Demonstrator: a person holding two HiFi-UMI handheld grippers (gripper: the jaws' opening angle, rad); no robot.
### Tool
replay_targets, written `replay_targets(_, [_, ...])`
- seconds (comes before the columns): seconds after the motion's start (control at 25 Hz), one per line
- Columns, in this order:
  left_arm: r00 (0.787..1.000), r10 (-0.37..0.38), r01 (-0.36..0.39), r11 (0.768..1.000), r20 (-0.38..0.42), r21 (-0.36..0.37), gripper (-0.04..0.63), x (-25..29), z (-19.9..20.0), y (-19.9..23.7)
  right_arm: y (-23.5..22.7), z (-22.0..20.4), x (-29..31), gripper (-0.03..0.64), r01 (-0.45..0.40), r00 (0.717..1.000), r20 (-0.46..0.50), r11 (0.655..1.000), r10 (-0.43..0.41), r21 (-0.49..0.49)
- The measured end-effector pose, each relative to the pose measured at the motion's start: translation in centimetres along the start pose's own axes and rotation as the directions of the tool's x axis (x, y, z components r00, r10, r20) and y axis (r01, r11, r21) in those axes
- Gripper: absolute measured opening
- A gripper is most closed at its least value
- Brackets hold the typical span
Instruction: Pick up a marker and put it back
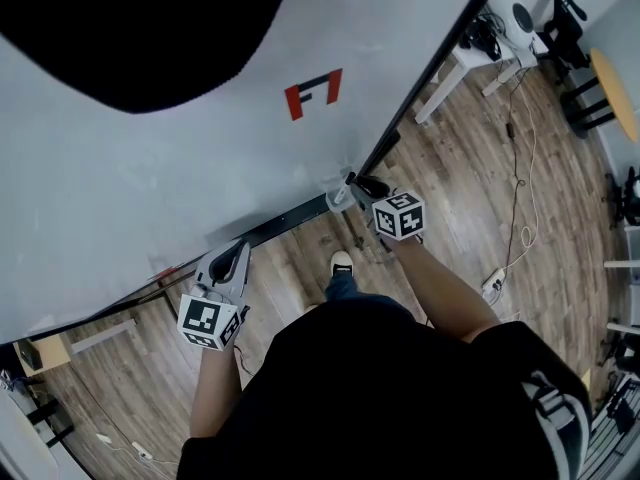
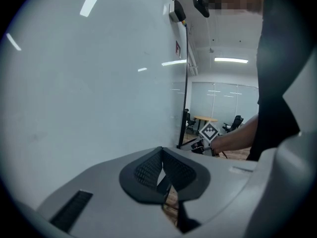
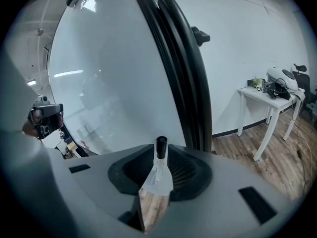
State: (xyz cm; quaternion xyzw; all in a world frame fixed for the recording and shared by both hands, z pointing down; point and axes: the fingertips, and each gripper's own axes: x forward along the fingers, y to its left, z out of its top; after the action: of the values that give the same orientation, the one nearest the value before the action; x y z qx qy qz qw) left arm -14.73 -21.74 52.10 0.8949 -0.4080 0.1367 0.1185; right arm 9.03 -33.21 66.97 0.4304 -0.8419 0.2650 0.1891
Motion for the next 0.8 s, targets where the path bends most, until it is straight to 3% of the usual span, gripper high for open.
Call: replay_targets(0.8, [1.0,0.017,-0.017,1.0,-0.007,-0.025,0.011,0.4,-0.7,-0.1,0.0,-0.6,2.4,0.064,-0.035,0.998,-0.048,0.999,0.034,-0.018])
